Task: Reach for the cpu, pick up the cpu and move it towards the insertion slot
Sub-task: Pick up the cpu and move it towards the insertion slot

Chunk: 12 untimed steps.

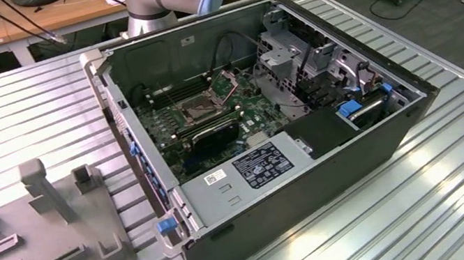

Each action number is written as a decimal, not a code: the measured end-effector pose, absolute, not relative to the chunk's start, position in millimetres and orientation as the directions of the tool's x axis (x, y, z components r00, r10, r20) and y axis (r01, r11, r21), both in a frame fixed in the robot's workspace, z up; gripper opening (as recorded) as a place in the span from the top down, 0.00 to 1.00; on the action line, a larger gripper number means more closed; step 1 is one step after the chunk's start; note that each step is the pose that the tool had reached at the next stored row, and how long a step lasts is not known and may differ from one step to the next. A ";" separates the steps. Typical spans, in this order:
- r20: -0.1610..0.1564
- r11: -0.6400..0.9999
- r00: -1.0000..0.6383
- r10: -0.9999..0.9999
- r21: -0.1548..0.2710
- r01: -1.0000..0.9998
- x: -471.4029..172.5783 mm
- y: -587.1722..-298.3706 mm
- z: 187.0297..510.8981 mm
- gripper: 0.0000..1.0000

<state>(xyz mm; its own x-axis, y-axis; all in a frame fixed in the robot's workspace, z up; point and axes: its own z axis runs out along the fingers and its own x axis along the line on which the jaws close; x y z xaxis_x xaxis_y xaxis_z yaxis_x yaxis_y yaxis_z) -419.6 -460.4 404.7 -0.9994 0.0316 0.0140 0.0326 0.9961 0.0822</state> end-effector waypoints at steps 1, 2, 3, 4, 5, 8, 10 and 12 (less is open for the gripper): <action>0.014 0.996 -0.999 0.032 0.082 0.033 -418.6 -460.4 404.7 0.46; 0.014 0.996 -0.999 0.032 0.082 0.033 -417.1 -460.4 404.7 0.46; 0.014 0.996 -0.999 0.032 0.082 0.033 -415.8 -460.4 404.7 0.46; 0.014 0.996 -0.999 0.032 0.082 0.033 -414.6 -460.4 404.7 0.46; 0.014 0.996 -0.999 0.032 0.082 0.033 -413.4 -460.4 404.6 0.46; 0.014 0.996 -0.999 0.032 0.082 0.033 -411.6 -460.3 404.6 0.46; 0.014 0.996 -0.999 0.032 0.082 0.033 -411.3 -460.4 405.0 0.46; 0.014 0.996 -0.999 0.032 0.082 0.033 -411.1 -460.4 406.8 0.46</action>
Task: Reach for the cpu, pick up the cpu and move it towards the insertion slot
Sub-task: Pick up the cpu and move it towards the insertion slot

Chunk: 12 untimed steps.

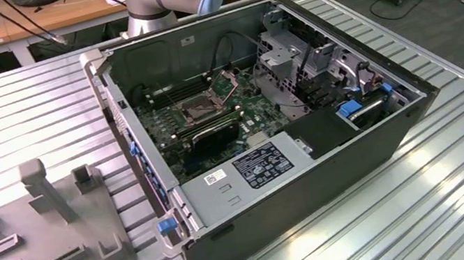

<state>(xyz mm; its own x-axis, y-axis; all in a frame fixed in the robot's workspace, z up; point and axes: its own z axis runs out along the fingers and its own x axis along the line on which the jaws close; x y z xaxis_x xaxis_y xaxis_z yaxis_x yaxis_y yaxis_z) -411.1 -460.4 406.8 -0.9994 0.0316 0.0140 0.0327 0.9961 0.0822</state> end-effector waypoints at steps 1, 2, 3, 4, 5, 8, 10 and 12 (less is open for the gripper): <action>0.014 0.996 -0.999 0.032 0.082 0.033 -411.0 -460.3 408.2 0.46; 0.014 0.996 -0.999 0.032 0.082 0.033 -410.9 -460.4 409.8 0.46; 0.014 0.996 -0.999 0.032 0.082 0.033 -410.8 -460.3 411.6 0.46; 0.014 0.996 -0.999 0.032 0.082 0.033 -410.7 -460.4 413.1 0.46; 0.014 0.996 -0.999 0.032 0.082 0.033 -410.7 -460.4 414.3 0.46; 0.014 0.996 -0.999 0.032 0.082 0.033 -409.9 -460.4 415.2 0.46; 0.014 0.996 -0.999 0.032 0.082 0.033 -409.1 -460.4 415.2 0.46; 0.014 0.996 -0.999 0.032 0.082 0.033 -407.9 -460.4 415.2 0.46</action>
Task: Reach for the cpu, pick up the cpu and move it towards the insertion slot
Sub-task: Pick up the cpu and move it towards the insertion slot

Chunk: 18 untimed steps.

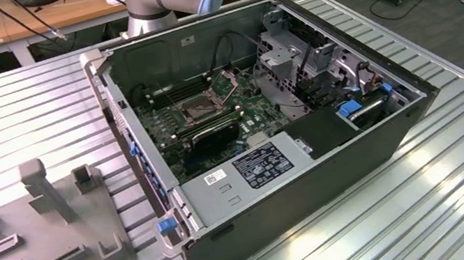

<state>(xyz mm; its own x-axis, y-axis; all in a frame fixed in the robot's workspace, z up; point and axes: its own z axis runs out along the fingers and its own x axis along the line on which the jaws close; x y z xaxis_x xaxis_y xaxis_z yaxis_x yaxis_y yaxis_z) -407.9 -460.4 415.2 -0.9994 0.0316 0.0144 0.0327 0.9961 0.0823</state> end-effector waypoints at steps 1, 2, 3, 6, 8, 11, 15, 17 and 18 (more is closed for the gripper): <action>0.015 0.996 -0.999 0.032 0.082 0.033 -407.1 -460.4 415.2 0.46; 0.015 0.996 -0.999 0.032 0.082 0.033 -406.2 -460.4 415.2 0.46; 0.015 0.996 -0.999 0.032 0.082 0.033 -405.2 -460.4 415.2 0.46; 0.015 0.996 -0.999 0.032 0.082 0.033 -401.9 -460.4 415.2 0.46; 0.015 0.996 -0.999 0.032 0.082 0.033 -400.5 -460.4 415.2 0.46; 0.015 0.996 -0.999 0.032 0.082 0.033 -399.5 -460.4 415.2 0.46; 0.015 0.996 -0.999 0.031 0.082 0.033 -397.9 -460.4 415.3 0.46; 0.015 0.996 -0.999 0.032 0.082 0.033 -395.3 -460.4 415.3 0.46; 0.015 0.996 -0.999 0.032 0.082 0.033 -394.0 -460.4 415.3 0.46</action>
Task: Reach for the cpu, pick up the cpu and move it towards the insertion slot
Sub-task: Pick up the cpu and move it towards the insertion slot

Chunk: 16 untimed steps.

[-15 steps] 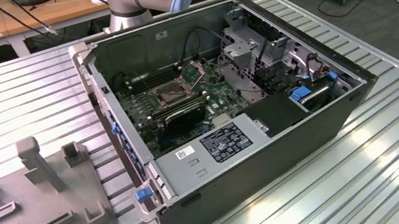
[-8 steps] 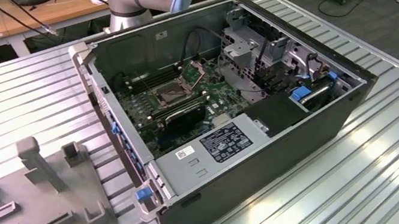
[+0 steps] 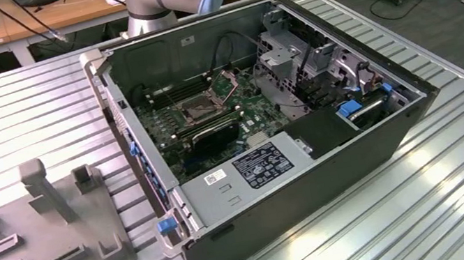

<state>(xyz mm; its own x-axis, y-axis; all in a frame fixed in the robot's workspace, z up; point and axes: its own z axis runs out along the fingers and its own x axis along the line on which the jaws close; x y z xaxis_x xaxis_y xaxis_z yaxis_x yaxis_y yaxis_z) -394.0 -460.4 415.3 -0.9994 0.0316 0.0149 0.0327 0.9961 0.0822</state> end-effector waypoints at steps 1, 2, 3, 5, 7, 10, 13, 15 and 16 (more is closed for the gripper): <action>0.015 0.996 -0.999 0.032 0.082 0.033 -392.5 -460.4 415.2 0.46; 0.015 0.996 -0.999 0.032 0.082 0.033 -390.8 -460.4 415.3 0.46; 0.015 0.996 -0.999 0.032 0.082 0.033 -389.1 -460.4 415.2 0.46; 0.015 0.996 -0.999 0.032 0.082 0.033 -386.1 -460.4 415.2 0.46; 0.015 0.996 -0.999 0.032 0.082 0.033 -383.6 -460.4 415.2 0.46; 0.015 0.996 -0.999 0.032 0.082 0.033 -380.1 -460.4 415.2 0.46; 0.015 0.996 -0.999 0.032 0.082 0.033 -377.2 -460.4 415.2 0.46; 0.015 0.996 -0.999 0.032 0.082 0.033 -375.6 -460.4 415.1 0.46; 0.015 0.996 -0.999 0.032 0.082 0.033 -374.9 -460.4 415.2 0.46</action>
